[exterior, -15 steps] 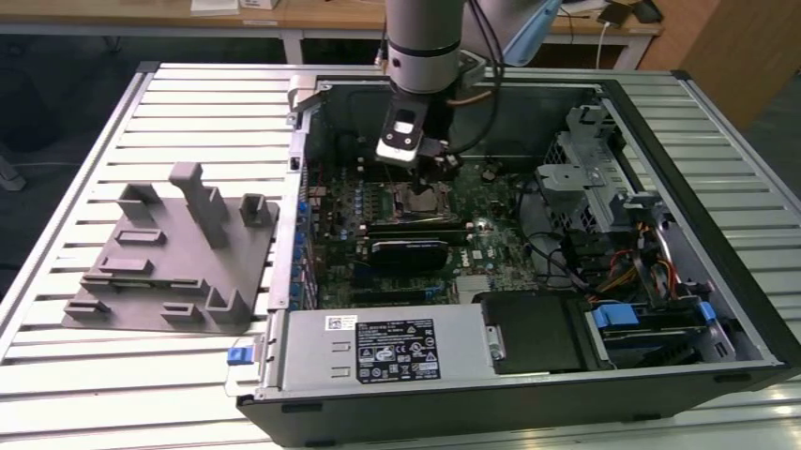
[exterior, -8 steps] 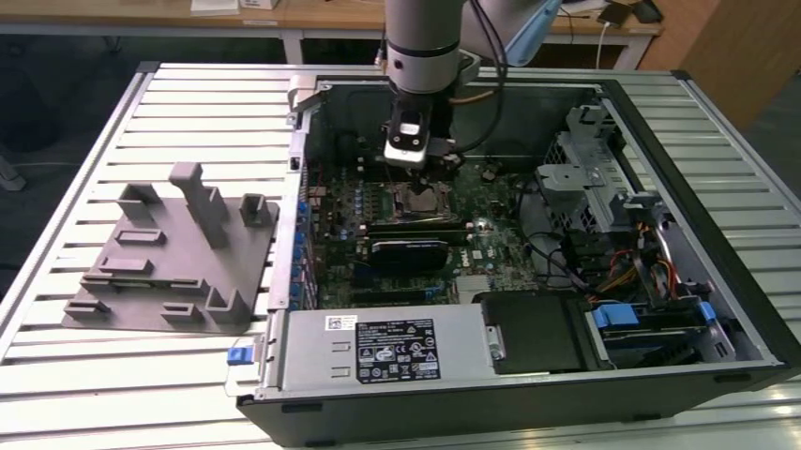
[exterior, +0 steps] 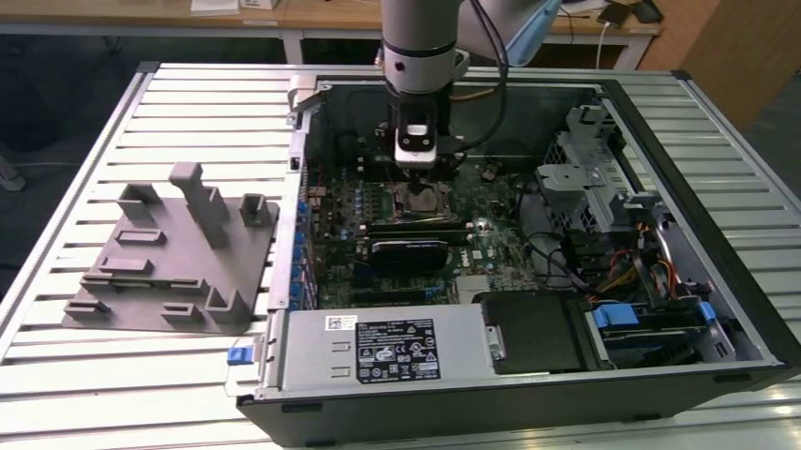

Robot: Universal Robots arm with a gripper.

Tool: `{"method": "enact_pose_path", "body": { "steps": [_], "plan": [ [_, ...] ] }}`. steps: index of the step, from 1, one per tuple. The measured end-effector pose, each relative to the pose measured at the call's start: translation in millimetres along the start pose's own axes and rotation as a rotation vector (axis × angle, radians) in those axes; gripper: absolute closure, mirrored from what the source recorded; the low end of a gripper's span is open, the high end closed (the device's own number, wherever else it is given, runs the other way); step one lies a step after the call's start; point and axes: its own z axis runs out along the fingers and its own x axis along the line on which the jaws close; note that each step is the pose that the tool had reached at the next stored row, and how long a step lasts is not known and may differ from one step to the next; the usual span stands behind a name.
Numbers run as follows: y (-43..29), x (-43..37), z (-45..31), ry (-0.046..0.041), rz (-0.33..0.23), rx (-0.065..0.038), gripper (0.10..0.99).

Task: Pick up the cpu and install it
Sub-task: 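Close the cpu cover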

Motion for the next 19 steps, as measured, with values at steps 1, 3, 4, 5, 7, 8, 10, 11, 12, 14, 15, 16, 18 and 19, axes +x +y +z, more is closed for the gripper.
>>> {"method": "enact_pose_path", "body": {
  "steps": [1, 3, 4, 5, 7, 8, 10, 11, 12, 14, 15, 16, 18, 19],
  "plan": [
    [-0.3, 0.4, 0.0, 0.0004, -0.011, -0.001, 0.98],
    [-1.0, 1.3, -0.1, 0.0011, -0.033, -0.002, 0.98],
    [-1.3, 1.8, -0.1, 0.0015, -0.044, -0.003, 0.98],
    [-1.7, 2.2, -0.1, 0.0018, -0.055, -0.004, 0.98],
    [-2.3, 3.0, -0.1, 0.0025, -0.079, -0.005, 0.98],
    [-2.6, 3.4, -0.2, 0.0029, -0.091, -0.006, 0.98],
    [-3.0, 3.9, -0.1, 0.0038, -0.117, -0.008, 0.98],
    [-3.1, 4.1, 0.0, 0.0042, -0.131, -0.009, 0.98],
    [-3.3, 4.3, 0.0, 0.0046, -0.144, -0.01, 0.98],
    [-3.4, 4.5, 0.2, 0.0055, -0.17, -0.012, 0.98],
    [-3.5, 4.6, 0.3, 0.006, -0.183, -0.012, 0.98],
    [-3.5, 4.7, 0.5, 0.0065, -0.197, -0.013, 0.98],
    [-3.6, 4.8, 0.8, 0.0076, -0.224, -0.015, 0.98],
    [-3.7, 4.9, 1.0, 0.0081, -0.238, -0.016, 0.98]
  ]
}}
